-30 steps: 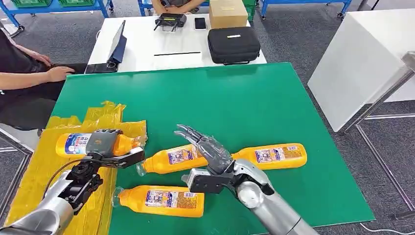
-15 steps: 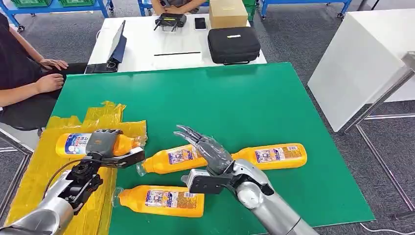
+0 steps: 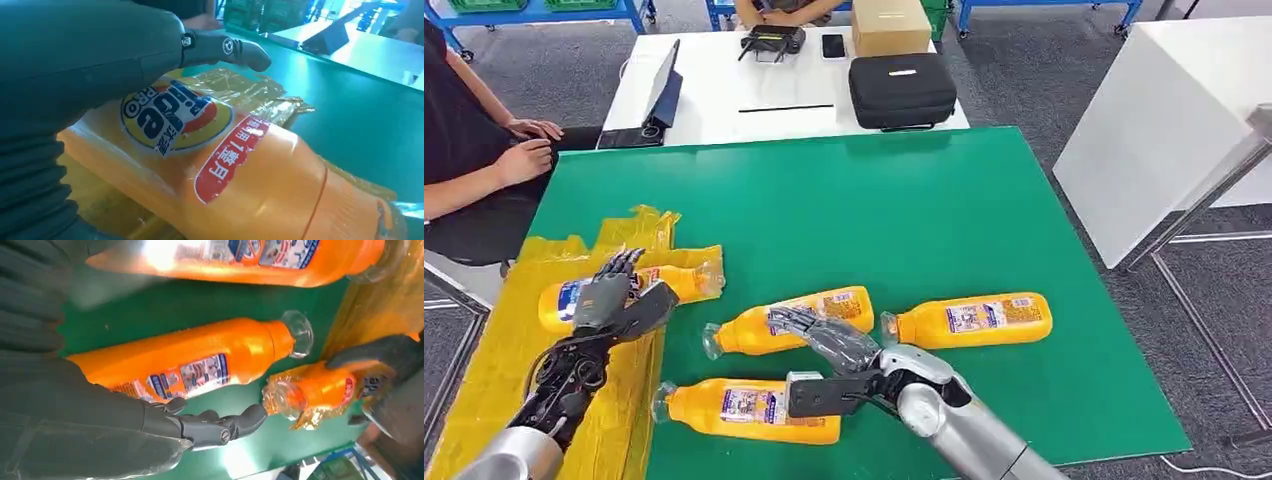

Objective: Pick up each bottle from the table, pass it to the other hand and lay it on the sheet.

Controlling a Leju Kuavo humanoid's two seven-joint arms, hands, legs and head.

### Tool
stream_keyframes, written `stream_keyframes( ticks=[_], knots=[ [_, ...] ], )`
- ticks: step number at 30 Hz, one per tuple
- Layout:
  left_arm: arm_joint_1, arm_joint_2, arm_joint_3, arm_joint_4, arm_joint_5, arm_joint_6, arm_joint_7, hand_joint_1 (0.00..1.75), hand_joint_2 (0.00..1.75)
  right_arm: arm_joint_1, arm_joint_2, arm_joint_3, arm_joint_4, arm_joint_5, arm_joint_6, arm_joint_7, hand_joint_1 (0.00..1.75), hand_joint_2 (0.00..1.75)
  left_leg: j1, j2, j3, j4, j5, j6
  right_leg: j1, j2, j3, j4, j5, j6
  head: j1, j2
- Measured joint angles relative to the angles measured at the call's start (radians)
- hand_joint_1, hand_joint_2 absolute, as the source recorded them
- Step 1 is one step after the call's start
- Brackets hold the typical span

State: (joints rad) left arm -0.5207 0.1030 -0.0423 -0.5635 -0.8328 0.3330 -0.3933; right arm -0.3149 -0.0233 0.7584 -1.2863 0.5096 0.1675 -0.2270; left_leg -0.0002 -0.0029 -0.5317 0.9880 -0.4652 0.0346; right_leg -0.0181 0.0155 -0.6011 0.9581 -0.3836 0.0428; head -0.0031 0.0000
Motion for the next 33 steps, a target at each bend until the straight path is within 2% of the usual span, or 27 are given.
stream_keyframes(
  ticks=[33],
  knots=[
    [0.010, -0.003, 0.031, -0.010, 0.008, 0.008, -0.002, 0.00, 0.00, -0.007, -0.007, 0.029, 0.023, -0.011, -0.002, 0.014, 0.00, 1.75, 0.000, 0.000, -0.001, 0.000, 0.000, 0.000, 0.000, 0.000, -0.001, 0.000, 0.000, 0.000, 0.000, 0.000]
  ],
)
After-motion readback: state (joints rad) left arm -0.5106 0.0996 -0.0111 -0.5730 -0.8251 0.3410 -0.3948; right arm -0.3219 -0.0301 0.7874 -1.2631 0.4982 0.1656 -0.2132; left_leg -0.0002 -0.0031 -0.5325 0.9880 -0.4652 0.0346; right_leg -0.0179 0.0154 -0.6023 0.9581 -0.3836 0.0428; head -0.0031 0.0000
